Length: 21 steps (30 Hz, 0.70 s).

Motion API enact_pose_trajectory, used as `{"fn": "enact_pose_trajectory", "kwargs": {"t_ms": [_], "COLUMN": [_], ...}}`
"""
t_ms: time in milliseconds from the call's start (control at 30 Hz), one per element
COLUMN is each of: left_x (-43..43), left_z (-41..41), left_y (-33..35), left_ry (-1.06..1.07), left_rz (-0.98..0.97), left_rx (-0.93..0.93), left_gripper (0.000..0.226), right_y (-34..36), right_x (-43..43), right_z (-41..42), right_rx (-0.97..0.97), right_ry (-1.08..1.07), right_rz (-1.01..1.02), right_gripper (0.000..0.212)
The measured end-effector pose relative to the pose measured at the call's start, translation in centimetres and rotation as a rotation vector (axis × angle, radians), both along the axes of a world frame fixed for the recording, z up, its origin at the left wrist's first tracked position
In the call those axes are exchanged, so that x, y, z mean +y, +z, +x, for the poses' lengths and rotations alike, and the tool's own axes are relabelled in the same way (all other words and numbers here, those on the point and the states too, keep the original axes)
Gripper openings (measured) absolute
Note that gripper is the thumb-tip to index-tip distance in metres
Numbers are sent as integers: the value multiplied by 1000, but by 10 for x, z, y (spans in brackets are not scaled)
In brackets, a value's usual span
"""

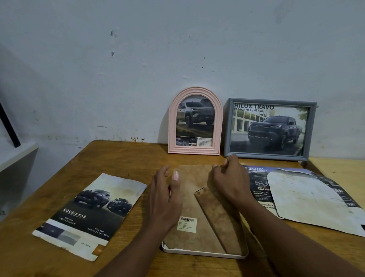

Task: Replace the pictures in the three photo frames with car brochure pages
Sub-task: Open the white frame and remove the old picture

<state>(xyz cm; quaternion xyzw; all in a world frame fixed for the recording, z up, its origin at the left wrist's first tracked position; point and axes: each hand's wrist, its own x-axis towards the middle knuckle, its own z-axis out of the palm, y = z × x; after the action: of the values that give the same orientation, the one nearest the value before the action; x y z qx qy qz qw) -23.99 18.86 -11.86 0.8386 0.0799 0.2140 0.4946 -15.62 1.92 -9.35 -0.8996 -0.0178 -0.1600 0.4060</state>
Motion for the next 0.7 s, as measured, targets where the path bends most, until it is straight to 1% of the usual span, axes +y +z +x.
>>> {"fn": "enact_pose_trajectory", "kwargs": {"t_ms": [167,333,400,467,500,700], "left_x": [-1,0,3,6,7,7], "left_z": [-1,-4,-2,1,2,1], "left_y": [2,4,5,7,8,10], "left_ry": [58,52,30,18,17,13], "left_rz": [-46,-67,-86,-119,-124,-24], "left_rx": [14,57,80,79,71,77], "left_gripper": [74,69,57,39,34,51], "right_y": [-1,4,5,8,10,19], "right_x": [-1,-1,-1,-1,-1,-3], "right_z": [-8,-7,-8,-7,-6,-7], "right_rx": [-80,-75,-72,-64,-56,81], "right_ry": [-40,-60,-55,-37,-23,20], "right_rz": [58,60,68,109,133,258], "right_gripper": [20,20,21,19,19,21]}}
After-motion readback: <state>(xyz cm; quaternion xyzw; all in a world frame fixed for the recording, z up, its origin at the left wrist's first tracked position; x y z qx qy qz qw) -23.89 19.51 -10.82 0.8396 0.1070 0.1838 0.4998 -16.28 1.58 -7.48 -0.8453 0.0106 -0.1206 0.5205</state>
